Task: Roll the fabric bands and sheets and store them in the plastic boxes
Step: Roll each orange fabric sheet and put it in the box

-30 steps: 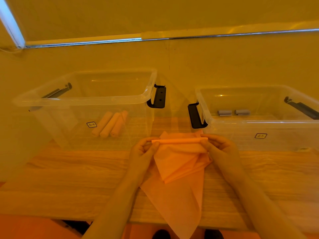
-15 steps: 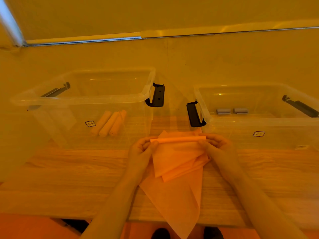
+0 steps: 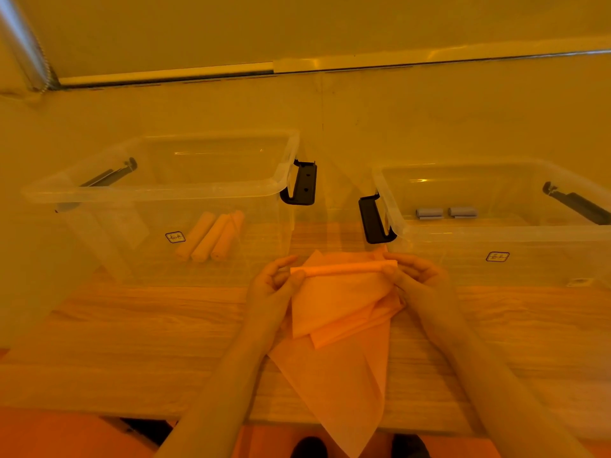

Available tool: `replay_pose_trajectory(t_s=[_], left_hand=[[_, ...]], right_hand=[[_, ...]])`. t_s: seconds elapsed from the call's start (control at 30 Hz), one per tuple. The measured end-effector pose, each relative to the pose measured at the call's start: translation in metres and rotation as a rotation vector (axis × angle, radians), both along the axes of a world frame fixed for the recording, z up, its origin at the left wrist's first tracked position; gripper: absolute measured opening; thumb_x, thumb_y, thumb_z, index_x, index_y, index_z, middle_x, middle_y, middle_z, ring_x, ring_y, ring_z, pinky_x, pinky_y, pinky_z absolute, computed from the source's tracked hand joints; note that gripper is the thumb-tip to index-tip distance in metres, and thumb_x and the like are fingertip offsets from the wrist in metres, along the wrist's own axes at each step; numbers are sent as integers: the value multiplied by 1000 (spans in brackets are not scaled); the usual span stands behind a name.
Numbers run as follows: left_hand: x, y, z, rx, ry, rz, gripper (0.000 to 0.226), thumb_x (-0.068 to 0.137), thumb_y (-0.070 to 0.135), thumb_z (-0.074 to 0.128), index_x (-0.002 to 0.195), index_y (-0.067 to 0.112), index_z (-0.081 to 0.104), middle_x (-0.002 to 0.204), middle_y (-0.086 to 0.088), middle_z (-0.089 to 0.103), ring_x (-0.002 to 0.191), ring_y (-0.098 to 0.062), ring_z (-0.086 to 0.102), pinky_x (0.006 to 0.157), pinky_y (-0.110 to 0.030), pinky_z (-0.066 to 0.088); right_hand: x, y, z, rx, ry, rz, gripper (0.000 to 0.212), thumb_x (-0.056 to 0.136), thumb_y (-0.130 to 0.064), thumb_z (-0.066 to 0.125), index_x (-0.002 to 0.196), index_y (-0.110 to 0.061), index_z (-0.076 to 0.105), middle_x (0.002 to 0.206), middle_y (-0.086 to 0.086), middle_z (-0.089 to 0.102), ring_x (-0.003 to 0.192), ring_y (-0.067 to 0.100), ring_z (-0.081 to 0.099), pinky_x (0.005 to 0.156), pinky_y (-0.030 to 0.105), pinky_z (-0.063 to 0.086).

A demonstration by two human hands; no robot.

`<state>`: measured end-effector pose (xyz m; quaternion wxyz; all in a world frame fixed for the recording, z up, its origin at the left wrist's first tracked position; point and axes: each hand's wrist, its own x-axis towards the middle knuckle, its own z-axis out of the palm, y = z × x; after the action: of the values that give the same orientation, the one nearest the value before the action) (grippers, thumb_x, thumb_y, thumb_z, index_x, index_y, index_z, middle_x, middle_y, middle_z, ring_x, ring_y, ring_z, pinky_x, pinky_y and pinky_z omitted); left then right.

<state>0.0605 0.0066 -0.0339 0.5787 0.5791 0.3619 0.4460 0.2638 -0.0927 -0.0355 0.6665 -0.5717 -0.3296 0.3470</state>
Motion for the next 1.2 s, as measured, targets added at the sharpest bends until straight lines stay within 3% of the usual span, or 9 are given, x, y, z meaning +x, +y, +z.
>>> replay_pose_trajectory(t_s=[0.17, 0.33, 0.4, 0.53, 0.67, 0.77, 0.87, 1.0, 1.2], left_hand=[[1, 1, -4, -69, -39, 7, 12, 90, 14, 61, 100, 16, 67, 93, -8, 71, 83, -19, 66, 65, -30, 53], [0, 0, -3, -7, -53, -16, 18, 92, 10, 57, 109, 9, 64, 90, -2, 70, 72, -5, 66, 58, -20, 53], [1, 0, -3, -18, -82, -16, 15, 92, 7, 56, 103, 13, 65, 85, 3, 71, 69, -3, 66, 57, -19, 53], [1, 2, -5, 1, -53, 7, 13, 92, 17, 58, 100, 24, 66, 96, 3, 69, 78, -3, 66, 61, -19, 52], [0, 5, -8, -1, -4, 7, 27, 82, 37, 64, 108, 32, 62, 108, -6, 68, 95, -21, 65, 70, -32, 53], [1, 5, -9, -31, -34, 3, 16, 88, 25, 63, 104, 26, 65, 98, -2, 70, 84, -12, 67, 65, -26, 54], [2, 4, -9, -28, -5, 6, 11, 92, 18, 59, 99, 21, 66, 93, -1, 71, 80, -12, 66, 63, -25, 53], [2, 4, -10, -19, -15, 4, 13, 93, 19, 58, 97, 26, 68, 95, 4, 71, 84, -8, 67, 67, -23, 52], [3, 8, -14, 11, 36, 26, 10, 93, 21, 58, 92, 21, 68, 89, -1, 70, 81, -15, 62, 67, -29, 49]], right_hand=[[0, 0, 0, 3, 41, -3, 26, 77, -22, 69, 103, -23, 69, 98, 0, 74, 94, 20, 69, 80, 41, 57], [-2, 1, 0, -1, -18, -28, 19, 80, -26, 67, 99, -27, 69, 101, 1, 71, 96, 22, 66, 83, 41, 56], [-3, 1, 0, 2, -17, -42, 17, 79, -31, 65, 94, -26, 71, 99, -2, 71, 96, 19, 66, 80, 35, 56], [-1, 1, -1, 2, 11, -39, 17, 83, -20, 66, 100, -21, 71, 100, 2, 73, 97, 22, 68, 85, 41, 56], [1, 1, 0, -3, 38, -27, 26, 81, -13, 69, 105, -20, 69, 95, 4, 74, 86, 22, 70, 76, 38, 58], [1, 1, 0, 21, 64, -82, 20, 77, -10, 72, 95, -14, 68, 86, 13, 73, 77, 29, 66, 68, 40, 55], [1, 1, -1, 34, 37, -140, 12, 77, -11, 73, 88, -15, 68, 75, 2, 73, 73, 20, 68, 62, 32, 57], [1, 3, -6, 14, -33, -187, 14, 78, -17, 74, 88, -25, 71, 78, -10, 73, 78, 9, 70, 71, 30, 57], [2, 4, -9, -6, -49, -164, 17, 79, -20, 74, 92, -30, 70, 93, -3, 73, 91, 17, 69, 80, 39, 57]])
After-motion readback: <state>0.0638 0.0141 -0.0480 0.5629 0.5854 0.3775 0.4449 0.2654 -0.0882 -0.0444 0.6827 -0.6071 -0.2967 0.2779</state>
